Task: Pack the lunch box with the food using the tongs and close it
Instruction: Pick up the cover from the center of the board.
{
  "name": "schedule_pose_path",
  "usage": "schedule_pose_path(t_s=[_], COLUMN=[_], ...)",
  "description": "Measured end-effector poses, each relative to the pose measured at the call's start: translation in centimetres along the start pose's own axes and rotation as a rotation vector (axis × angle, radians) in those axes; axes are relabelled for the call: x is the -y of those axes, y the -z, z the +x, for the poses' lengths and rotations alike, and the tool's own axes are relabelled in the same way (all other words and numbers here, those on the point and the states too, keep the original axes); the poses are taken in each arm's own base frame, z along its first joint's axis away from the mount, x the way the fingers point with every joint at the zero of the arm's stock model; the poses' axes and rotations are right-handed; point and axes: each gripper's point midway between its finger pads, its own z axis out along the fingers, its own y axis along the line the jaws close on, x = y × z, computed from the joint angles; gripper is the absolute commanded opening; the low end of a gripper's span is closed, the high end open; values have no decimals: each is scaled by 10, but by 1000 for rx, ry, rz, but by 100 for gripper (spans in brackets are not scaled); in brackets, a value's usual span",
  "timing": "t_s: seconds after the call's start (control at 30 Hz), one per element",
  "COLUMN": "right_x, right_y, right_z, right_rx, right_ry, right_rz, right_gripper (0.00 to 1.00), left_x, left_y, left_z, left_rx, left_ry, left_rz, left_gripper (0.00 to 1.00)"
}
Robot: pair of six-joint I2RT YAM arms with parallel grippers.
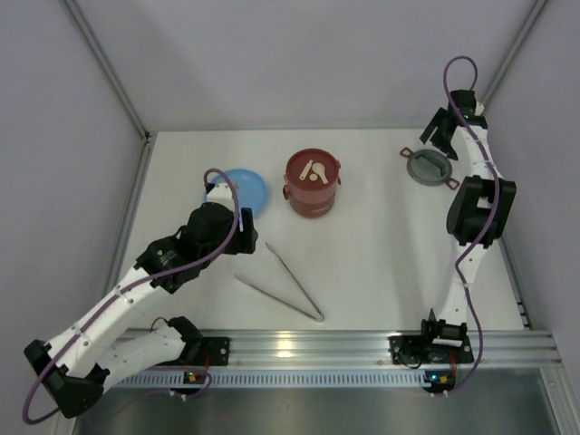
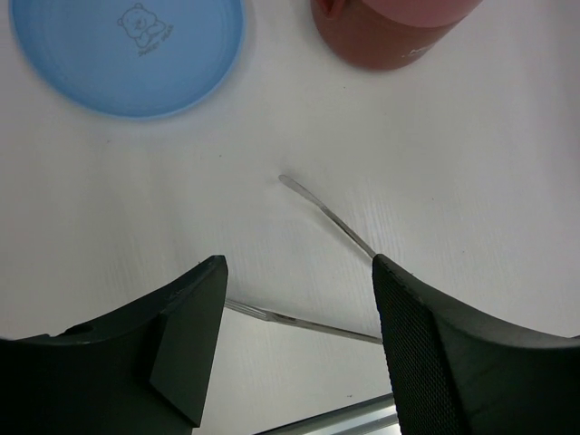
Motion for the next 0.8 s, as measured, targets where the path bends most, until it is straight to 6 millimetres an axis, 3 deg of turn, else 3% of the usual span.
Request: schedule_pose_path(t_s=[0.47,0.73,0.8], right_x=[23,32,31], right_y=[-28,-77,-77], right_z=[-19,14,8], right_rx=[57,-40,-21], right_ry=[46,14,4], right_rz=[-59,-83,-79], right_gripper=[81,74,70], left_x=[-6,-7,-7], left_y=[3,1,1], left_z=[5,7,8], left_rx=[65,59,56], left_ry=[-10,-15,-16], left_rz=[21,21,22], left_gripper=[74,74,74])
